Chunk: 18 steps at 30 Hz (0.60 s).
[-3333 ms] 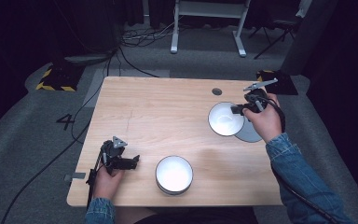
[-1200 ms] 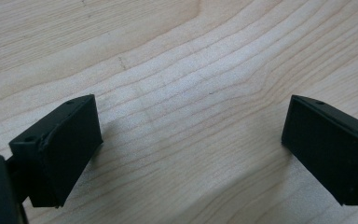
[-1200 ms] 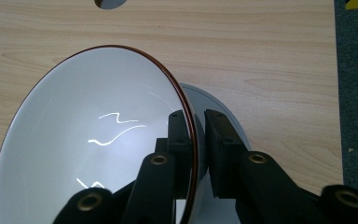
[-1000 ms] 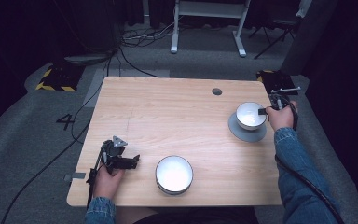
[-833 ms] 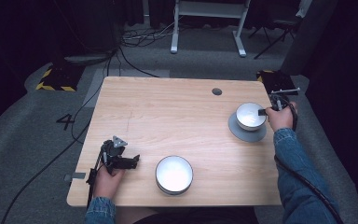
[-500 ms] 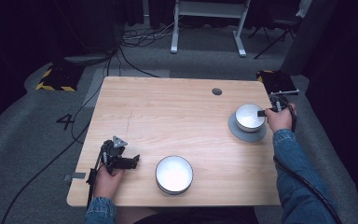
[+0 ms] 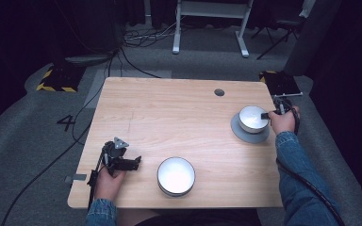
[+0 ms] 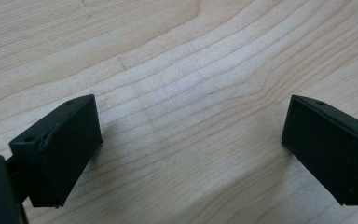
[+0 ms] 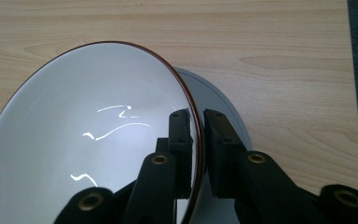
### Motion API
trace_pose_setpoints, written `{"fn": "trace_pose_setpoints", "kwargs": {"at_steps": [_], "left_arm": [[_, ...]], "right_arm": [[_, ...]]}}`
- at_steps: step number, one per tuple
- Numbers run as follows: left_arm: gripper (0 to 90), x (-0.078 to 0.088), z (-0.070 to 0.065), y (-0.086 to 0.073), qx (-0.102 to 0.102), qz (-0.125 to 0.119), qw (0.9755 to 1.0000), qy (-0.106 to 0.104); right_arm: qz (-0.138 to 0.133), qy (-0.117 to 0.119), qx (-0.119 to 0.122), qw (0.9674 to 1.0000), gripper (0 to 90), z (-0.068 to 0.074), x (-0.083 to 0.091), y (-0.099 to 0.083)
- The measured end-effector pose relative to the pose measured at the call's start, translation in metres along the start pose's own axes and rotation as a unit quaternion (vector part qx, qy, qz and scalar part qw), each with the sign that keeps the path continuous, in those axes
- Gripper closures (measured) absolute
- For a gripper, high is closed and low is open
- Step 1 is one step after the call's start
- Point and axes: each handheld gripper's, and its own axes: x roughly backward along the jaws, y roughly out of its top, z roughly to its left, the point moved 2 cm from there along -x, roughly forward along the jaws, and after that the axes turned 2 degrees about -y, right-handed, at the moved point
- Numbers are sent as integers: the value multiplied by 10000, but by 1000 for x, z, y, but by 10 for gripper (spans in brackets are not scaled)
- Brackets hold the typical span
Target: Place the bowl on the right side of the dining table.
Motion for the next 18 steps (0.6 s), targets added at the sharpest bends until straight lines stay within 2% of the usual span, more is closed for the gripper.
{"fn": "trace_pose_setpoints", "kwargs": {"at_steps": [2, 5, 7, 13, 14, 15, 16, 18], "left_arm": [[48, 0, 0, 0, 5, 1, 10000, 1], [48, 0, 0, 0, 3, 1, 10000, 2], [48, 0, 0, 0, 4, 1, 10000, 0], [48, 0, 0, 0, 6, 0, 10000, 0], [48, 0, 0, 0, 0, 1, 10000, 0], [48, 0, 0, 0, 0, 1, 10000, 0], [48, 0, 0, 0, 6, -1, 10000, 0], [48, 0, 0, 0, 7, -1, 10000, -1]], "right_arm": [[-17, -68, 47, 10000, 778, -2, 1, 0], [-68, -16, 26, 10000, 766, -3, 2, 1], [-136, -78, 118, 9998, 701, -3, 6, 3], [-244, -154, 219, 9993, 631, 0, 12, 7], [-271, -170, 290, 9991, 587, 2, 14, 8], [-271, -170, 290, 9991, 587, 2, 14, 8], [-329, -205, 381, 9985, 539, 3, 16, 10], [-368, -210, 444, 9981, 512, 5, 19, 11]]}}
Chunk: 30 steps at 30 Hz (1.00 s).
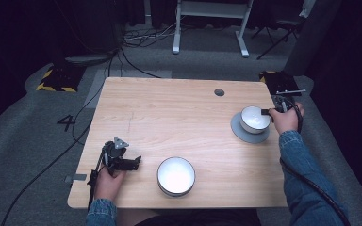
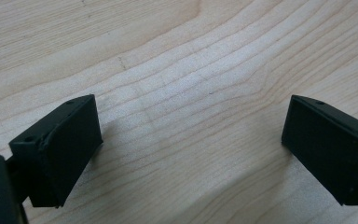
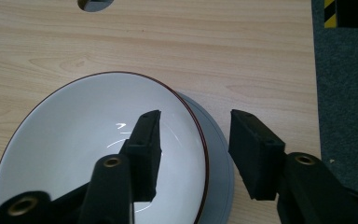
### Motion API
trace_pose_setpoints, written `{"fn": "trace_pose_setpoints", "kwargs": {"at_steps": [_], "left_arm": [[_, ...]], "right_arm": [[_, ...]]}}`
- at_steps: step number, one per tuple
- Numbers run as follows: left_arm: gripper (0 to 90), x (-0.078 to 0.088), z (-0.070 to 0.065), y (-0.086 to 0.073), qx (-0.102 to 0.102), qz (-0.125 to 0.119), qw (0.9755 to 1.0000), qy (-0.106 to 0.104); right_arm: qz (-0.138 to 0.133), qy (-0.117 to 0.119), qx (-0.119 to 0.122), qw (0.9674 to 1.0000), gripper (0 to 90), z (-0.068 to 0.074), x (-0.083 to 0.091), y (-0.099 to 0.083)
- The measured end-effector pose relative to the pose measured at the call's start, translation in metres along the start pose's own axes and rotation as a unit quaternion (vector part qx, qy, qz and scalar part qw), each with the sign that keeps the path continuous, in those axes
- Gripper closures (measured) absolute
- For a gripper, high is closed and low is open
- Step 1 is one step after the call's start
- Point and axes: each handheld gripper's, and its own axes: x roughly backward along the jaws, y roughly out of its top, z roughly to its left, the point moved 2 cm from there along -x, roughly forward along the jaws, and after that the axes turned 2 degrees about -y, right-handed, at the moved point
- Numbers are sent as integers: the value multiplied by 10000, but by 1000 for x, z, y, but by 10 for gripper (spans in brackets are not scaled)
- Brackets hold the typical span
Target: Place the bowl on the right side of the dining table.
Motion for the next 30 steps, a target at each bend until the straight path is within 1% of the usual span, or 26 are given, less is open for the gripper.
{"fn": "trace_pose_setpoints", "kwargs": {"at_steps": [1, 2, 3, 5, 6, 9, 11, 13, 14, 15, 17, 18, 19, 24, 25, 26, 30], "left_arm": [[48, 0, 0, 0, 0, 0, 10000, 1], [48, 0, 0, 0, -7, 2, 10000, 0], [48, 0, 0, 0, -7, 2, 10000, 0], [48, 0, 0, 0, -9, 3, 10000, 0], [48, 0, 0, 0, -2, 1, 10000, 1], [48, 0, 0, 0, -8, 2, 10000, -1], [48, 0, 0, 0, -3, 2, 10000, 1], [48, 0, 0, 0, -9, 3, 10000, -1], [48, 0, 0, 0, 1, -1, 10000, 1], [48, 0, 0, 0, 1, -1, 10000, 1], [48, 0, 0, 0, 1, -1, 10000, 1], [48, 0, 0, 0, -2, 1, 10000, 2], [48, 0, 0, 0, -10, 3, 10000, 1], [48, 0, 0, 0, 0, 2, 10000, 0], [48, 0, 0, 0, -9, 3, 10000, 1], [48, 0, 0, 0, -8, 1, 10000, 0], [48, 0, 0, 0, -10, 4, 10000, 0]], "right_arm": [[0, 0, 0, 10000, 512, 0, 0, 0], [-21, 23, 14, 10000, 474, 2, 3, 1], [-57, 39, 117, 9999, 458, 3, 5, 1], [-83, 68, 168, 9998, 433, 8, 9, 2], [-113, 86, 249, 9996, 422, 10, 11, 2], [-165, 158, 456, 9987, 400, 17, 18, 2], [-201, 216, 499, 9983, 389, 22, 24, 2], [-279, 274, 620, 9973, 381, 26, 30, 3], [-302, 336, 635, 9970, 378, 29, 34, 3], [-302, 336, 635, 9970, 378, 29, 34, 3], [-333, 421, 673, 9963, 373, 35, 41, 3], [-346, 473, 747, 9955, 364, 39, 48, 4], [-341, 485, 772, 9953, 363, 42, 51, 4], [-375, 642, 1018, 9920, 351, 56, 69, 4], [-383, 682, 1112, 9907, 349, 58, 72, 3], [-409, 771, 1088, 9902, 347, 62, 75, 2], [-434, 891, 1334, 9861, 339, 75, 86, -4]]}}
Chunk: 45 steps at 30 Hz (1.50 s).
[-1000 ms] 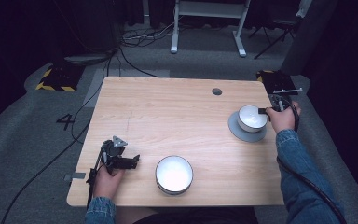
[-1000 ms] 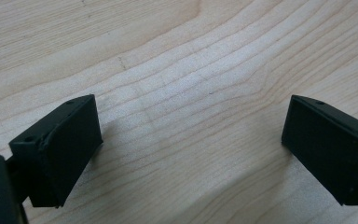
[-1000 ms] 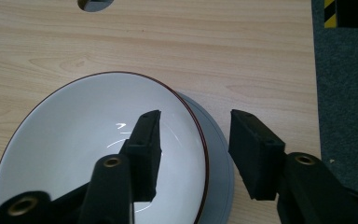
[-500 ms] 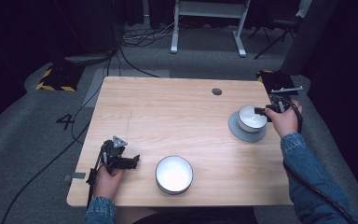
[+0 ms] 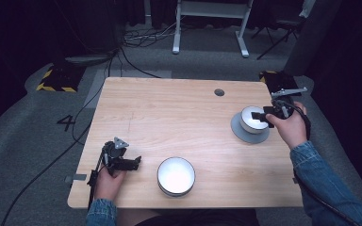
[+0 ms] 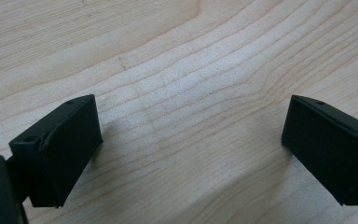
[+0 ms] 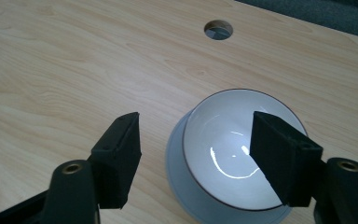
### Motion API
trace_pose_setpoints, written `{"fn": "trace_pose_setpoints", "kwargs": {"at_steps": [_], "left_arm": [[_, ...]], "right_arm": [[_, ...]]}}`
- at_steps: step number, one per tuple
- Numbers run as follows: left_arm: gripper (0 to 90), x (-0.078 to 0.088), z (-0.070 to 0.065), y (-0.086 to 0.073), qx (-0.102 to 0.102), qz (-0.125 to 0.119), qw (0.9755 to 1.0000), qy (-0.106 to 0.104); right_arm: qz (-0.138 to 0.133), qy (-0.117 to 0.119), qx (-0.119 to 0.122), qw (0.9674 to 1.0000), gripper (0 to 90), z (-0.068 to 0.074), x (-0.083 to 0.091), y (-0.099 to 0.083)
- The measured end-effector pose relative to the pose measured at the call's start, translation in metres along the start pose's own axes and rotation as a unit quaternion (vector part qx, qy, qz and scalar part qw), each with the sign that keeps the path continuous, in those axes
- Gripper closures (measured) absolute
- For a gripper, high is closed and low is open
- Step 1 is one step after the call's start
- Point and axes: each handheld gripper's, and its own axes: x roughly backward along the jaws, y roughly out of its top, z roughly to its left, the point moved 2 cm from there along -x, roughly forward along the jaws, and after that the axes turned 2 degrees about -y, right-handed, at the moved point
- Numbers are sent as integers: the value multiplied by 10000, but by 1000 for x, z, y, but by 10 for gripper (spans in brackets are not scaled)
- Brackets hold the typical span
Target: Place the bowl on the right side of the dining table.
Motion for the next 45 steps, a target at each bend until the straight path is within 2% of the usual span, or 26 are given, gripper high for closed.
{"fn": "trace_pose_setpoints", "kwargs": {"at_steps": [1, 2, 6, 13, 15, 28, 32, 41, 44, 45], "left_arm": [[48, 0, 0, 0, 0, 0, 10000, 0], [48, 0, 0, 0, 1, 0, 10000, 0], [47, 0, 0, 0, 7, -3, 10000, 16], [47, -1, 0, 0, 8, -23, 10000, 11], [48, -1, 0, 0, 7, -21, 10000, 10], [48, -1, 0, 1, 8, -23, 10000, 12], [48, -1, 0, 1, 7, -9, 10000, 16], [48, -1, 0, 1, 7, -14, 10000, 12], [48, -1, 0, 0, 7, -21, 10000, 11], [48, -1, 0, 1, 7, -8, 10000, 15]], "right_arm": [[0, 0, 0, 10000, 339, 0, 0, 0], [-35, 64, 73, 9999, 337, 8, 6, -1], [-49, 242, 216, 9995, 333, 23, 16, -5], [-22, 452, 320, 9985, 328, 40, 26, -13], [8, 499, 455, 9977, 327, 41, 27, -15], [231, 780, 582, 9950, 312, 58, 38, -30], [293, 851, 754, 9931, 311, 62, 40, -37], [206, 874, 684, 9936, 304, 65, 39, -57], [218, 972, 654, 9929, 303, 67, 37, -67], [243, 983, 711, 9923, 302, 67, 36, -70]]}}
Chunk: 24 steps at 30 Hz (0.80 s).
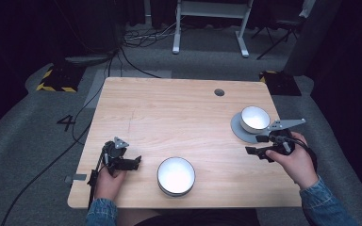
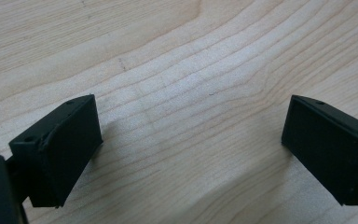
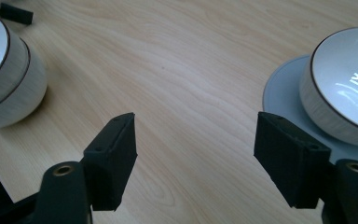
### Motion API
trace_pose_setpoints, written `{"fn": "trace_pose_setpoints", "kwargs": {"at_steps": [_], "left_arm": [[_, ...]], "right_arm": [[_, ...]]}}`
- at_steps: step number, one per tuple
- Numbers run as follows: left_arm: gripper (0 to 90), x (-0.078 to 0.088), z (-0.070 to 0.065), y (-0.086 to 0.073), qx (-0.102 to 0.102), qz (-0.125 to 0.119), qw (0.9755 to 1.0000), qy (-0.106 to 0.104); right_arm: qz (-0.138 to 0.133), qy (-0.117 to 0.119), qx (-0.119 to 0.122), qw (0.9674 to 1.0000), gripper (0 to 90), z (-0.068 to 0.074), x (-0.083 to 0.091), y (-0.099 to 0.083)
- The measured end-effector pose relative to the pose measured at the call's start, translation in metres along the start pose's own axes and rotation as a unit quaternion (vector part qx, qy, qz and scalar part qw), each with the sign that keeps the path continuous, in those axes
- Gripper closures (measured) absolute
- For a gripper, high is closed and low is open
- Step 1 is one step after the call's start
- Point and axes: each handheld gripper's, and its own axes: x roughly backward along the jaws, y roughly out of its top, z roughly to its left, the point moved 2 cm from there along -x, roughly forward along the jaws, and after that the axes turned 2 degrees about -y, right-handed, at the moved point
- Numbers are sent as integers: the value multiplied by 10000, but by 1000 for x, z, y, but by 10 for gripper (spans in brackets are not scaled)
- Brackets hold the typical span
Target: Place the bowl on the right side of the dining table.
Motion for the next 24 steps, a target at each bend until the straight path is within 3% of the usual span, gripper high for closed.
{"fn": "trace_pose_setpoints", "kwargs": {"at_steps": [16, 24], "left_arm": [[48, 0, 0, 0, 1, -13, 10000, -3], [47, 0, 0, 0, 1, -13, 10000, -3]], "right_arm": [[161, 195, 132, 9996, 308, 6, -25, -34], [259, 450, -11, 9986, 293, 8, -40, -52]]}}
